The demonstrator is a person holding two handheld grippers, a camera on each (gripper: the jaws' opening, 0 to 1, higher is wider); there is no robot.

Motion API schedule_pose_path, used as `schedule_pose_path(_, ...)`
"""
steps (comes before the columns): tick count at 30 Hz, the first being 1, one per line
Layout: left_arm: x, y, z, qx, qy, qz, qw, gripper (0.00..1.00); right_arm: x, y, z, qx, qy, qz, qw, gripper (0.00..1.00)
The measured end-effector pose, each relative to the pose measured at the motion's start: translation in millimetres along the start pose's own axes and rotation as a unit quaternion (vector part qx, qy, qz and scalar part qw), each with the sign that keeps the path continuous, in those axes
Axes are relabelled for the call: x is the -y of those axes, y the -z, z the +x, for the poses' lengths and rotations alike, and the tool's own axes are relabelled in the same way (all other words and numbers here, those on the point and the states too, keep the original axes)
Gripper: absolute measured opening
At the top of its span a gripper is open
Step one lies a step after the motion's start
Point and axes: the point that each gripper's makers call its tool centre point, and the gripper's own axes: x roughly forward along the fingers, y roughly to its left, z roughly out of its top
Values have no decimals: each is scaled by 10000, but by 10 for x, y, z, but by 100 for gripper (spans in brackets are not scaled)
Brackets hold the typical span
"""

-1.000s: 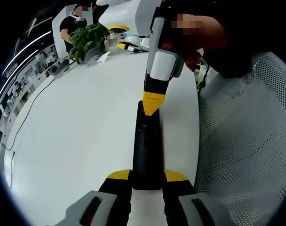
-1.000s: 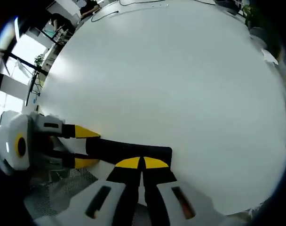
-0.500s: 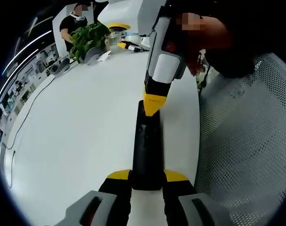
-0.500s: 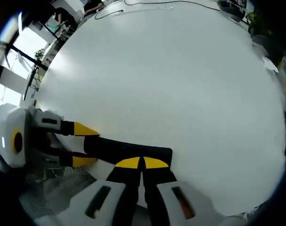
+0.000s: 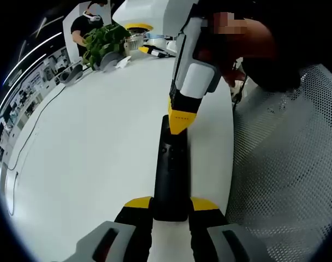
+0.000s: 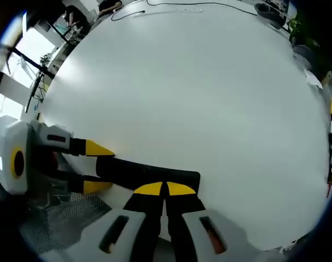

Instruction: Press the specified remote control buttons in sequence, fully releasing each button before pressing the next.

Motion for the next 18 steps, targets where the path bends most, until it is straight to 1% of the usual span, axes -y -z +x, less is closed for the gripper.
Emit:
schedule_pose_path(3,8,0,1,-22,-6,67,10000,25,4,-6,-4,-30,-14,-18,10000,0)
schedule_pose_path(6,8,0,0,-11,-5,39,10000,25,8,-9,-12,-94,-21,-3,10000,0)
schedule_pose_path(11,22,-3,-1,-41,-25,75,10000,25,18,3,-36,-62,-56,63,9999,0)
schedule_pose_path(15,29,-5,-3,-50,-41,186,9998,25,35,-78,-95,213,-141,248,9994,0)
schedule_pose_path(18,25,-10,-1,-56,-32,216,9997,24,27,-96,-113,283,-228,304,9989,0)
